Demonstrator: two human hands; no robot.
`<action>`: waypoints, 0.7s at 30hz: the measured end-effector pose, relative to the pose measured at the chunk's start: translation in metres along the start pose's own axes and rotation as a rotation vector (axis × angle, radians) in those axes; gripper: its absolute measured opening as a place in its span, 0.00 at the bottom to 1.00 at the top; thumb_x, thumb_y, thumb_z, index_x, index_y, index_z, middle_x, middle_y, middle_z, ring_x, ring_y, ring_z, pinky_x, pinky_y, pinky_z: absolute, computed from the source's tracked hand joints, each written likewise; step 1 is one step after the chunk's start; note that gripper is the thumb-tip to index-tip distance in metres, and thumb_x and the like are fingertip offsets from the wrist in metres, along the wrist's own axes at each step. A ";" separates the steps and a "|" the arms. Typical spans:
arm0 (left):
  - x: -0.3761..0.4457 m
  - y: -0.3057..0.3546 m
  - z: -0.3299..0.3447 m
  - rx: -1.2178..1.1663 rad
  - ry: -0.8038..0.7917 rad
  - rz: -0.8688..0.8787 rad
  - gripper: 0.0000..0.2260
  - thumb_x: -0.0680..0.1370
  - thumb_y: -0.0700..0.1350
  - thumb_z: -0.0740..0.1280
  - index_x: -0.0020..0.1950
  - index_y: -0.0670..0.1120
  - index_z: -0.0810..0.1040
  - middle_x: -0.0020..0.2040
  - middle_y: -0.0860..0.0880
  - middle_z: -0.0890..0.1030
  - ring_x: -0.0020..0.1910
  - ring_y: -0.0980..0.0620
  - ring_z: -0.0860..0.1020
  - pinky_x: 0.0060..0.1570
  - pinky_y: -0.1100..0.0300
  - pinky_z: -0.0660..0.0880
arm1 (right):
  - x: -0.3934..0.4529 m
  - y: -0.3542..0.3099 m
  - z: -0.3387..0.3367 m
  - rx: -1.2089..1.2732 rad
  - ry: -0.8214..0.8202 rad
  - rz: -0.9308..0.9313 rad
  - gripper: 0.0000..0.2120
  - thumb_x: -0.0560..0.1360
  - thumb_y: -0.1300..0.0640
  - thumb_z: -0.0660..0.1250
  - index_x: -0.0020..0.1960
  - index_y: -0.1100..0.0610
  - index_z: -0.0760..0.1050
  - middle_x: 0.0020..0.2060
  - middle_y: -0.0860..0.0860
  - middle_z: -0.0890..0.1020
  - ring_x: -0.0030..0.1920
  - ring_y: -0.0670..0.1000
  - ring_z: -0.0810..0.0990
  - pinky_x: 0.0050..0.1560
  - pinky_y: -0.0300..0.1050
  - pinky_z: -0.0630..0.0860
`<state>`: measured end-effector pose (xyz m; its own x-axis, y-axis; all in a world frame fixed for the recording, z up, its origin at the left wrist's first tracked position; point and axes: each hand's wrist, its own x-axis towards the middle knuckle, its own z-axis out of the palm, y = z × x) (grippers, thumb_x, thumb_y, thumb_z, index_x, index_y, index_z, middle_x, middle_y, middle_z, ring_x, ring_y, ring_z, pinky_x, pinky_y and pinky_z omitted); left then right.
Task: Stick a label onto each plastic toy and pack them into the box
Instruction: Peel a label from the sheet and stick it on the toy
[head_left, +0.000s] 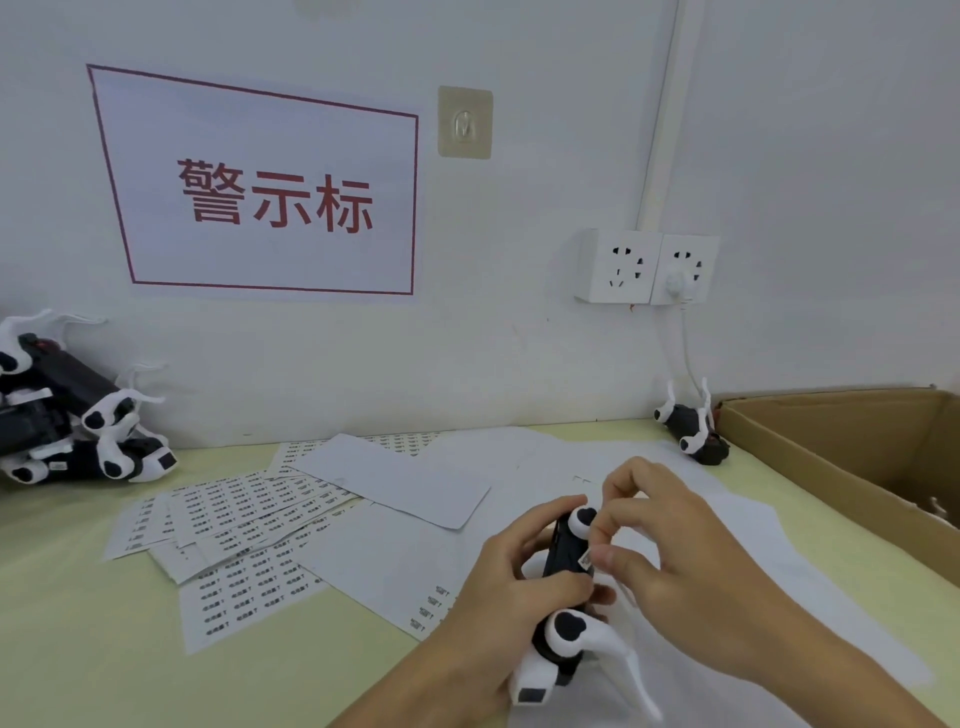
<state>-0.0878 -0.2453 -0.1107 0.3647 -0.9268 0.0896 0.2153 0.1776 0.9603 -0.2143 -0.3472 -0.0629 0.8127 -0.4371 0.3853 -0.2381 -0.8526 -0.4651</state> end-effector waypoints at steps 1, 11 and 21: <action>-0.001 0.000 0.001 -0.003 -0.009 -0.004 0.26 0.67 0.34 0.69 0.62 0.54 0.82 0.58 0.46 0.83 0.47 0.42 0.85 0.43 0.57 0.79 | -0.001 0.001 0.000 0.001 0.011 -0.004 0.13 0.76 0.58 0.70 0.36 0.44 0.74 0.48 0.36 0.69 0.55 0.37 0.68 0.50 0.25 0.62; -0.005 0.002 0.004 0.062 -0.021 0.037 0.24 0.69 0.36 0.67 0.62 0.54 0.80 0.59 0.44 0.81 0.49 0.42 0.83 0.48 0.53 0.78 | -0.013 0.004 0.009 -0.071 0.127 -0.062 0.14 0.75 0.60 0.70 0.37 0.43 0.73 0.47 0.38 0.70 0.53 0.42 0.72 0.48 0.33 0.68; -0.006 0.002 0.004 0.072 -0.024 0.072 0.23 0.69 0.36 0.67 0.63 0.53 0.80 0.59 0.43 0.80 0.43 0.45 0.81 0.41 0.58 0.77 | -0.016 0.002 0.016 -0.195 0.222 -0.103 0.10 0.72 0.63 0.72 0.39 0.50 0.76 0.46 0.41 0.70 0.44 0.39 0.71 0.41 0.32 0.67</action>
<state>-0.0936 -0.2407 -0.1082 0.3551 -0.9203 0.1641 0.1236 0.2202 0.9676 -0.2191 -0.3377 -0.0828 0.7071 -0.3793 0.5968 -0.2758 -0.9251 -0.2611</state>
